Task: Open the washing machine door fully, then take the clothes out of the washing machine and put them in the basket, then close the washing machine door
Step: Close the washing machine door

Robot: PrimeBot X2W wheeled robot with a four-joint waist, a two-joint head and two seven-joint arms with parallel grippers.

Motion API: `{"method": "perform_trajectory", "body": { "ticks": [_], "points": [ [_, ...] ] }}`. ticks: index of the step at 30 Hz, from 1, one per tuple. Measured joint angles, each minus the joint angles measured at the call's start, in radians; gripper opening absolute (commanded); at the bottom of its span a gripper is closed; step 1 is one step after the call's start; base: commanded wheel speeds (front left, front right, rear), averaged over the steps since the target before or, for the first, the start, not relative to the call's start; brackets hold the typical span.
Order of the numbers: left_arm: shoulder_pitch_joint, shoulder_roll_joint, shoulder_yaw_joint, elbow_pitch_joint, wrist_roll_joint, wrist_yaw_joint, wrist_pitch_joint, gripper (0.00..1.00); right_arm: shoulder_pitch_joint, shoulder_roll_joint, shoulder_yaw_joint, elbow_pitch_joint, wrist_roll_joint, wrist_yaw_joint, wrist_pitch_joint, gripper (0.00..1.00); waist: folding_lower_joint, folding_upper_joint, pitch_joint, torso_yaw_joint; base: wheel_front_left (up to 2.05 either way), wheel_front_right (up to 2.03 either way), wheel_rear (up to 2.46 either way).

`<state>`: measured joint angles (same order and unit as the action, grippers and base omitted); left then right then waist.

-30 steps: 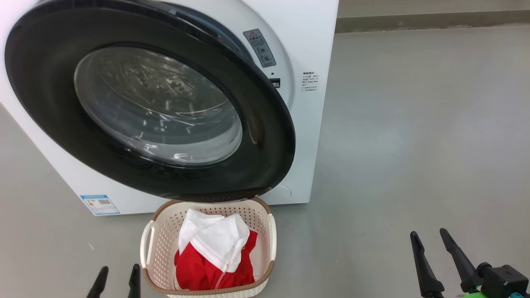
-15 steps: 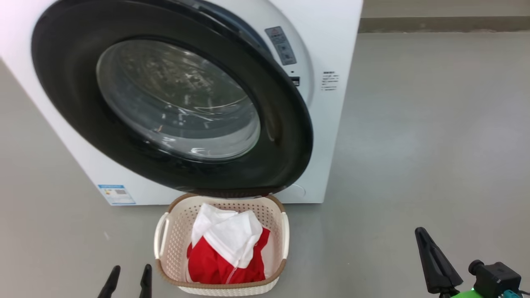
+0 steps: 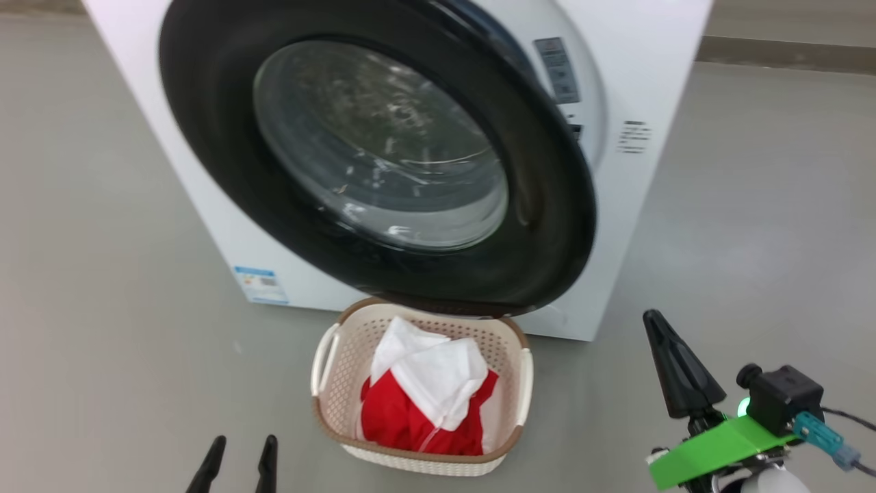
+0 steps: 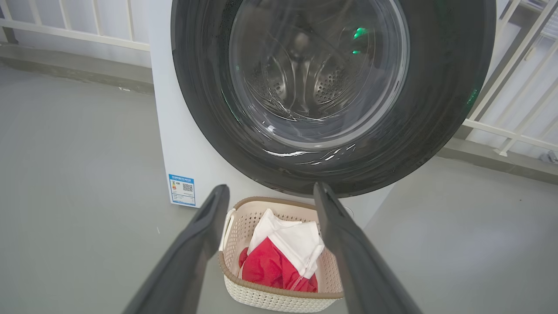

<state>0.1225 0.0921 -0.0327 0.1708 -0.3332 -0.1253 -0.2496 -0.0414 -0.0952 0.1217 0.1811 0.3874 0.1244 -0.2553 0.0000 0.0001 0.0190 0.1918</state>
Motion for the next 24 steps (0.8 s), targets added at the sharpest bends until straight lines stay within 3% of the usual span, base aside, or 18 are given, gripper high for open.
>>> {"method": "perform_trajectory", "body": {
  "ticks": [11, 24],
  "points": [
    [-0.048, -0.012, -0.042, -0.007, 0.000, 0.000, 0.000, 1.00, -0.137, -0.006, 0.028, 0.080, 0.023, 0.000, 0.000, 0.00, 0.0000, 0.0000, 0.044, 0.108, 0.00, 0.00, 0.00],
    [-0.111, -0.024, -0.072, -0.011, -0.001, 0.000, 0.000, 1.00, -0.282, -0.022, 0.015, 0.183, 0.037, 0.000, 0.000, 0.00, 0.0000, 0.0000, 0.133, 0.161, 0.00, 0.00, 0.00]
  ]
}}
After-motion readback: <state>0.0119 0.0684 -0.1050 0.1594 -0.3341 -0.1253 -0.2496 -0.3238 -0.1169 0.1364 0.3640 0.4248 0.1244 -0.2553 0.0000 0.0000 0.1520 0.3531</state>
